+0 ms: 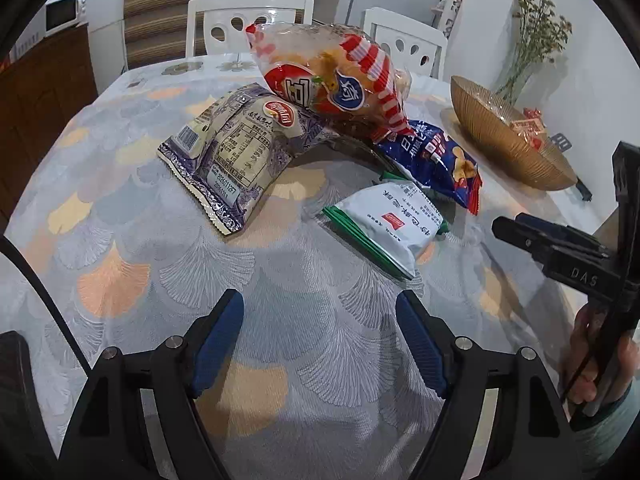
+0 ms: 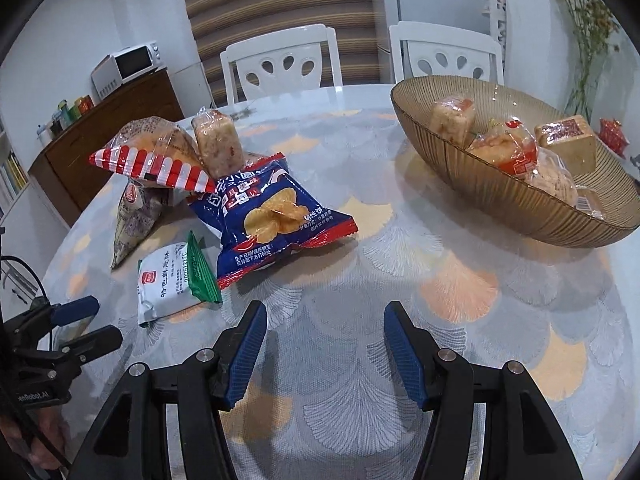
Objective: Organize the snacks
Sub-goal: 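Move both tools back toward the remaining snacks, then grasp the white-green sachet with the left gripper while the right grasps the blue biscuit bag, then carry the sachet and blue bag over the amber bowl and open both grippers, then move both tools back toward the remaining snacks on the table, then grasp the purple-white printed bag with the left gripper while the right grasps the striped bread bag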
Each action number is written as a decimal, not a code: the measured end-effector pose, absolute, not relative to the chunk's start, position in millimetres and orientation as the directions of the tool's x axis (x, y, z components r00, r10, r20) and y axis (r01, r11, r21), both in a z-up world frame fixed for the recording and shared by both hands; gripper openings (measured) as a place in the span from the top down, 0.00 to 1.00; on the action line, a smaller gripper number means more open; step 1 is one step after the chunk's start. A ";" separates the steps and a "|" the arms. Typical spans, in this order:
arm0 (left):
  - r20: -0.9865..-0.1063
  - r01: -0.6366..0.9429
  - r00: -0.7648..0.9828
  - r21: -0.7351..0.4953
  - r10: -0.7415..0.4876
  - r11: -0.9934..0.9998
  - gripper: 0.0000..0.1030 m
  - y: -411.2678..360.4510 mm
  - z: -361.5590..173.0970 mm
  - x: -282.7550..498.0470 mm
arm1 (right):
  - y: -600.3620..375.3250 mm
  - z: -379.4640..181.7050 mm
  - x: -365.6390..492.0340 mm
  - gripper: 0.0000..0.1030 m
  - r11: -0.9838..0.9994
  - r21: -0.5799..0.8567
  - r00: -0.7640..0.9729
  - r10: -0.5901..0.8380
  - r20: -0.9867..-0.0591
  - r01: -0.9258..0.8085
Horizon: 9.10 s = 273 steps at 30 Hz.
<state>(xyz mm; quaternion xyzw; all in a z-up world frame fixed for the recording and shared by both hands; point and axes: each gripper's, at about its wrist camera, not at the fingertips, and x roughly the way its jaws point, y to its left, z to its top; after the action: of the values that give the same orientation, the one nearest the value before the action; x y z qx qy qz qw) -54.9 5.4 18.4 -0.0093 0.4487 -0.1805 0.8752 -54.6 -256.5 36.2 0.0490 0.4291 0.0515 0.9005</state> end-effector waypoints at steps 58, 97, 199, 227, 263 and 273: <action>-0.794 0.565 0.433 -0.130 -0.427 0.815 0.46 -58.6 28.9 -38.6 | -249.2 32.1 -5.2 0.42 0.959 0.188 0.519 0.274 -0.809 -0.214; -0.780 0.576 0.455 -0.111 -0.430 0.810 0.46 -55.2 24.9 -64.7 | -261.1 26.9 -55.9 0.24 0.970 0.127 0.550 0.223 -0.805 -0.208; -0.760 0.227 0.621 -0.061 -0.193 0.972 0.21 6.5 35.0 -51.4 | -268.1 57.6 -37.6 0.35 0.973 0.204 0.623 0.227 -0.749 -0.109; -0.783 0.176 0.565 -0.194 -0.260 0.965 0.21 29.8 28.1 -36.3 | -245.1 45.4 -31.9 0.25 0.951 0.256 0.550 0.309 -0.776 -0.173; -0.734 0.289 0.386 -0.480 -0.559 0.829 0.23 31.0 29.2 9.5 | -166.4 60.6 11.9 0.45 0.914 0.199 0.539 0.373 -0.755 -0.354; -0.730 0.206 0.626 -0.186 -0.275 0.961 0.21 45.6 73.8 33.8 | -216.2 62.2 -14.9 0.46 0.973 0.151 0.543 0.222 -0.810 -0.172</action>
<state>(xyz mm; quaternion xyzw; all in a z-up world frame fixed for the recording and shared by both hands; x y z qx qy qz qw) 33.8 45.6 73.8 -0.0421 0.4114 -0.1333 0.9007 -14.9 -216.2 62.2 0.0267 0.4648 0.1121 0.8779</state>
